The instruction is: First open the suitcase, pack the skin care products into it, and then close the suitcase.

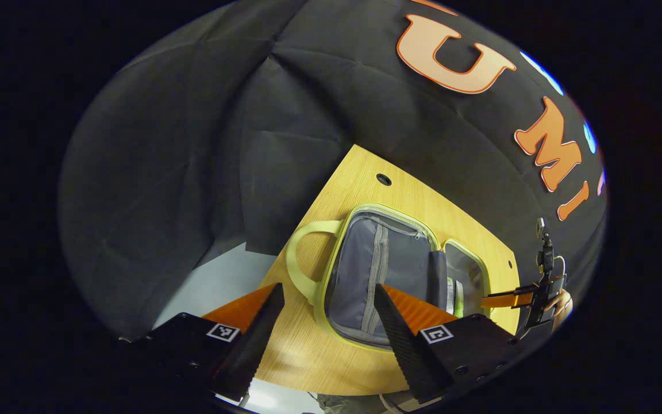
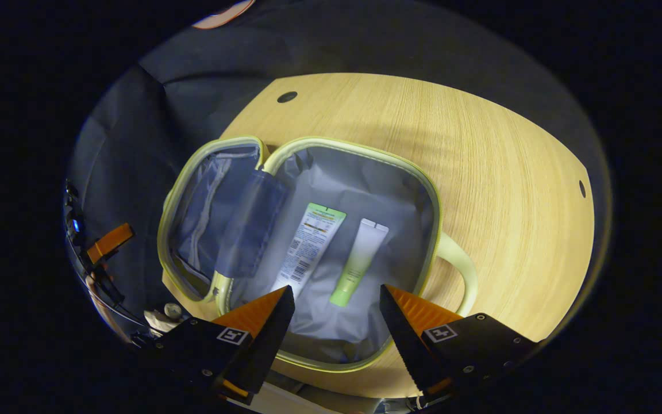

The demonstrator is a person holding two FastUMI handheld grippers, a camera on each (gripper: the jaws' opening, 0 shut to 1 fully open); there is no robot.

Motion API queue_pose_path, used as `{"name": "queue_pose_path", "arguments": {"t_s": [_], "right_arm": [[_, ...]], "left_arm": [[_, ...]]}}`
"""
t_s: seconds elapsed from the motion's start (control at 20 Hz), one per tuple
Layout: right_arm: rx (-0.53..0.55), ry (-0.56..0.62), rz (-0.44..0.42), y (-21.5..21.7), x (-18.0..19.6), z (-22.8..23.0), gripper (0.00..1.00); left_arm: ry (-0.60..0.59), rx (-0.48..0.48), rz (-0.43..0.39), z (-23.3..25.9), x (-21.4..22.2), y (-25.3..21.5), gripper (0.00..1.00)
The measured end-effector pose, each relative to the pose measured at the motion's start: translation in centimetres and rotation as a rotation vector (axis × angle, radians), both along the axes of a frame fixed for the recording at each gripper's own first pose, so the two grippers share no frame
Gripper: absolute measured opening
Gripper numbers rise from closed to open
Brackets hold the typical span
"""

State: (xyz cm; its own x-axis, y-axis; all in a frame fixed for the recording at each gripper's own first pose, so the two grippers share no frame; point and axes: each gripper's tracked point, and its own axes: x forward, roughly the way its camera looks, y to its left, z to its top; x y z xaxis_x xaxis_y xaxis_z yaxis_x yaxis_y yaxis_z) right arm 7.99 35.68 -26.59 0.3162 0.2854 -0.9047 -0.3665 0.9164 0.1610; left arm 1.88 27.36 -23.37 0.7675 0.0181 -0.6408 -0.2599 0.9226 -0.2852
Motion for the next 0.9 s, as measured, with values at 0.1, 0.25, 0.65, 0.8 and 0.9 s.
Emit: {"name": "queue_pose_path", "arguments": {"t_s": [0.1, 0.25, 0.65, 0.8, 0.9], "right_arm": [[0.018, -0.019, -0.002, 0.1, 0.1, 0.6, 0.96], [0.061, -0.064, 0.011, 0.7, 0.3, 1.8, 0.96], [0.161, -0.084, 0.007, 2.4, -0.7, 3.9, 0.96], [0.177, -0.062, -0.023, 2.2, -0.8, 3.9, 0.96], [0.179, -0.061, -0.049, 1.5, -0.6, 3.8, 0.96]], "left_arm": [[-0.012, -0.029, 0.015, -0.7, 0.9, 0.6, 0.98], [-0.042, -0.124, 0.058, -1.9, 2.4, 2.1, 0.98], [-0.164, -0.473, 0.160, -6.2, 7.9, 5.8, 0.98], [-0.193, -0.584, 0.190, -7.5, 9.4, 5.6, 0.98], [-0.190, -0.631, 0.179, -8.1, 9.7, 5.5, 0.96]]}}
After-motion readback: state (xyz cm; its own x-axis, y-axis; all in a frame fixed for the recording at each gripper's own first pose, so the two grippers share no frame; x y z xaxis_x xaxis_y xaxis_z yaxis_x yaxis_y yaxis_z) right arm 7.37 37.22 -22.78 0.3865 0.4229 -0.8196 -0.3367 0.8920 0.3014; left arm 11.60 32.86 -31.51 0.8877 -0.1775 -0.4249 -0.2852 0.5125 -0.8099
